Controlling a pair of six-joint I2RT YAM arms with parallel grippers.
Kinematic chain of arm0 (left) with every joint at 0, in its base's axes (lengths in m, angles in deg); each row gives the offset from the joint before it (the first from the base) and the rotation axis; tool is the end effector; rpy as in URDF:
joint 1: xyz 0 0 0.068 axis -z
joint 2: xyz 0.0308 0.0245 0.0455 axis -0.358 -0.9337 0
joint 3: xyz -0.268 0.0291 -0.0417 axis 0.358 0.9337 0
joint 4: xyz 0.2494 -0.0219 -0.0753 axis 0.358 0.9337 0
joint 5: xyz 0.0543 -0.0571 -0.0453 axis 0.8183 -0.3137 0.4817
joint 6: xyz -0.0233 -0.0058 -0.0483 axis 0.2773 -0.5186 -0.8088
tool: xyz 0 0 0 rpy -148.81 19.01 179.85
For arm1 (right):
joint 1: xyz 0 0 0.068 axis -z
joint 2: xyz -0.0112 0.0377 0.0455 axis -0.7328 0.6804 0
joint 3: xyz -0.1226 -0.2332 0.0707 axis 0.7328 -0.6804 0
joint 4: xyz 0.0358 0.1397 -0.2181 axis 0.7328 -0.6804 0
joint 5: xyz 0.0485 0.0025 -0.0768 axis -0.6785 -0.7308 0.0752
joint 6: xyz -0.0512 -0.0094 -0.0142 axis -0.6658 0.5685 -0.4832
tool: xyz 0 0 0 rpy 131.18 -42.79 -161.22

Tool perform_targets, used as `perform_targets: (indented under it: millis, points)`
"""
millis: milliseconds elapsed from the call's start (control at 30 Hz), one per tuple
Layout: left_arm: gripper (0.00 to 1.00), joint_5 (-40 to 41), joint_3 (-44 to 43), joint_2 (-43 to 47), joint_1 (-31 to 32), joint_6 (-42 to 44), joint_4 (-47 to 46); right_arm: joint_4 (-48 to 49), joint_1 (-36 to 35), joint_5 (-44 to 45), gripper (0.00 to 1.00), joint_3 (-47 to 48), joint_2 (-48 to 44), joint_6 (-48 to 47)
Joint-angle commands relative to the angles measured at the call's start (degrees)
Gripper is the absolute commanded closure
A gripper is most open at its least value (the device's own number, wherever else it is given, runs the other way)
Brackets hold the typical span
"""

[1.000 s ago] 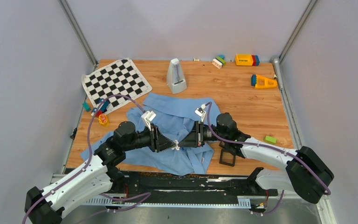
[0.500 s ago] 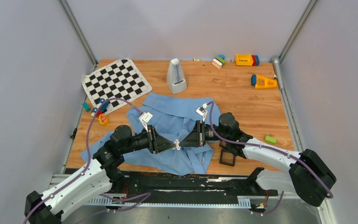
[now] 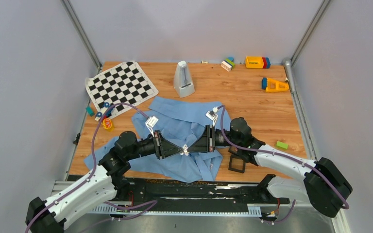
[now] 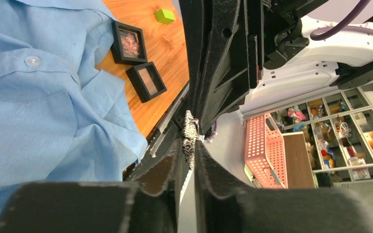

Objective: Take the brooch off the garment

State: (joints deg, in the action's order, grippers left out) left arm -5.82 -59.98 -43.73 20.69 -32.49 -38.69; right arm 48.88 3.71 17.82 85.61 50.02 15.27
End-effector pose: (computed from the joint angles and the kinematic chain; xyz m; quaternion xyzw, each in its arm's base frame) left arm 0.1080 -0.1187 0.2471 0.0865 0.7352 -0.6020 0.2994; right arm 0.1571 0.1821 0.2331 -0.1239 0.7395 0.6460 0.1430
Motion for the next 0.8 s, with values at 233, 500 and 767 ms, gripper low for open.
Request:
perform_targets:
  millis: [233, 500, 767]
  points:
    - [1.00, 0.3, -1.1, -2.3, -0.1, 3.8, 1.0, -9.9, 0.1, 5.5, 0.72, -0.5, -5.3, -4.3]
    - [1.00, 0.5, -4.9, -19.4, 6.1, 11.6, -1.4, -57.2, 0.1, 36.2, 0.52, 4.8, -20.3, -11.8]
    - [1.00, 4.9, -9.3, -40.6, 15.0, 14.3, -2.3, -73.6, -2.3, 48.9, 0.51, 6.0, -21.4, -4.3]
